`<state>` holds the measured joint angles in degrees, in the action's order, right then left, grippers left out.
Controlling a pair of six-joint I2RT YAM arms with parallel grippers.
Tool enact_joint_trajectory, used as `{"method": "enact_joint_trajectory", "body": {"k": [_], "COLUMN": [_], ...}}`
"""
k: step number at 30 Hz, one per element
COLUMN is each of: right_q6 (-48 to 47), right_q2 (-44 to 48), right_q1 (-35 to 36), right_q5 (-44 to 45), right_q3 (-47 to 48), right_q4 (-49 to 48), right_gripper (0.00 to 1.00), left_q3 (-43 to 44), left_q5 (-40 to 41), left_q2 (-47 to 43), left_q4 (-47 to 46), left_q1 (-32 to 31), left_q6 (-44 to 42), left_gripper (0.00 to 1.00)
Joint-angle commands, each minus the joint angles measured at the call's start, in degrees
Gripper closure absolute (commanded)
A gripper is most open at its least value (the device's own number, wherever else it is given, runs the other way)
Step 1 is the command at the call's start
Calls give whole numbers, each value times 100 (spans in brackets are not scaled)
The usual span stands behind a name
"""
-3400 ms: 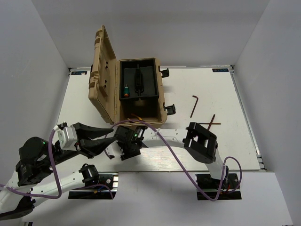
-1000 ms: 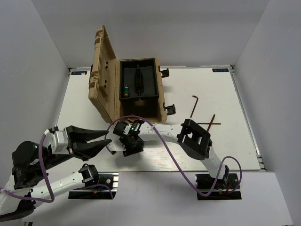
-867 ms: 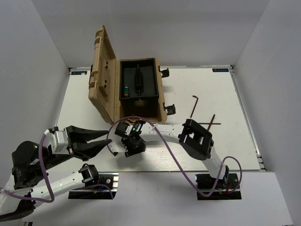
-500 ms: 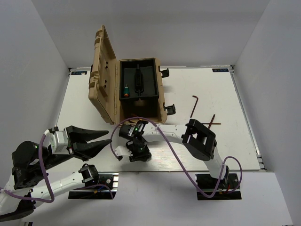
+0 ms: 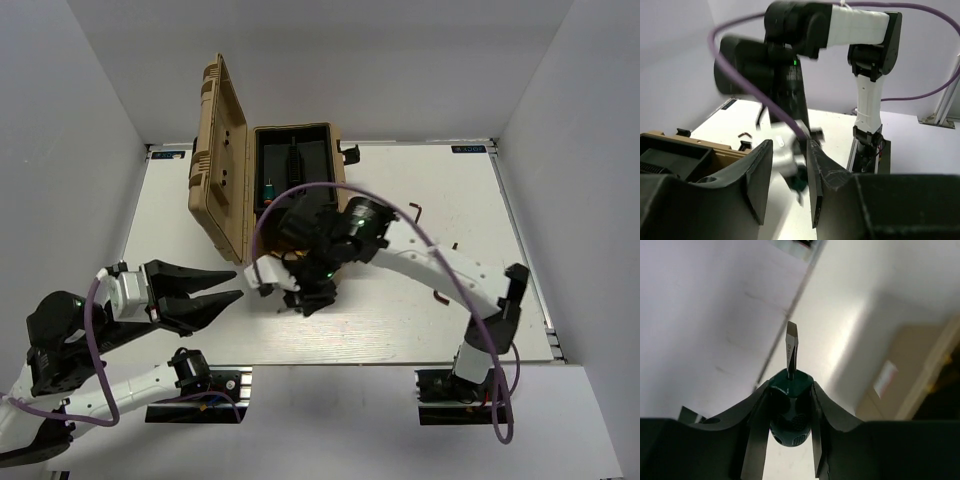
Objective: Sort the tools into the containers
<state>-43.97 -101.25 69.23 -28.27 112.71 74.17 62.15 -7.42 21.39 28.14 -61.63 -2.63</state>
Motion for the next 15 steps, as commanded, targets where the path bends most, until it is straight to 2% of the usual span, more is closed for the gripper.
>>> {"method": "enact_joint_trajectory", "body": {"k": [1,2,5,9,10,12,14,15], "right_q6": [194,317,730,1127,1188,1521,1838,2100], "right_q2": [429,500,835,818,600,284,-148,-454], "right_q1": [-444,-507,-1058,-1579,-1649,-1913,-2158,-2220], "right_q5": [1032,1652,2507,2739,2731,2792,2705,2382], "right_q3": [-12,-142,-616,-812,-803,-628,39,467], "right_q4": [309,169,-1146,-2379,-2929,-3276,-3716,-3847], "right_gripper": [100,100,100,100,100,100,100,100], "left_q3": [157,157,210,158,157,157,157,157], "left_q5": [-23,-23,-23,-23,-75,-75,-75,-75], "left_q2": [94,155,208,261,261,313,313,313], "left_q4": [7,7,-54,-186,-186,-239,-187,-117], "left_q1": [19,19,19,19,19,19,19,19], "left_q6": [-53,-105,-106,-106,-158,-158,-158,-106], "left_gripper": [56,56,56,56,56,56,56,56]}}
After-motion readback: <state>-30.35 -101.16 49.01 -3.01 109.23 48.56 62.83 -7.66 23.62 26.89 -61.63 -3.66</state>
